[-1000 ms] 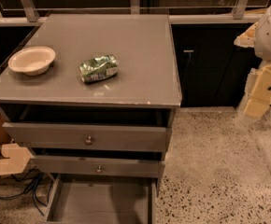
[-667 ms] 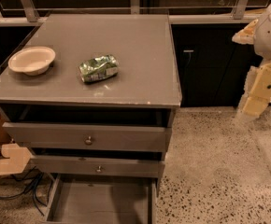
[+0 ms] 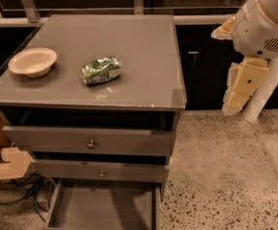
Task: Place green can into bottom drawer
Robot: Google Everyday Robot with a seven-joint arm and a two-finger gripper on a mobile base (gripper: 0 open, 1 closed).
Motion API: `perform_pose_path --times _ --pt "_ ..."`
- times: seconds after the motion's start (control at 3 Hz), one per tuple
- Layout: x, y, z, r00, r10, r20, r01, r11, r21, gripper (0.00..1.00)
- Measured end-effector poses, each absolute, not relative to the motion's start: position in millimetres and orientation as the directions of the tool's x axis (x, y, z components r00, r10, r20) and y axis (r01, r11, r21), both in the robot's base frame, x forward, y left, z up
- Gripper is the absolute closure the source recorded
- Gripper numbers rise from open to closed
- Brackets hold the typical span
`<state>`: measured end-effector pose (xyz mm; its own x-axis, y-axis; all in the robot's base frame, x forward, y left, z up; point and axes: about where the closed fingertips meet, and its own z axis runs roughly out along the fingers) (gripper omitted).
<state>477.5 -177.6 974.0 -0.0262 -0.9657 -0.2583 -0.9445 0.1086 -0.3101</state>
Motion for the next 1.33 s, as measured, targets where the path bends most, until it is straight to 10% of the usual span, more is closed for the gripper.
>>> perform_pose_path --times 1.33 --pt "565 -93 998 0.115 -0.948 -0.296 -0.898 0.029 -0.439 0.0"
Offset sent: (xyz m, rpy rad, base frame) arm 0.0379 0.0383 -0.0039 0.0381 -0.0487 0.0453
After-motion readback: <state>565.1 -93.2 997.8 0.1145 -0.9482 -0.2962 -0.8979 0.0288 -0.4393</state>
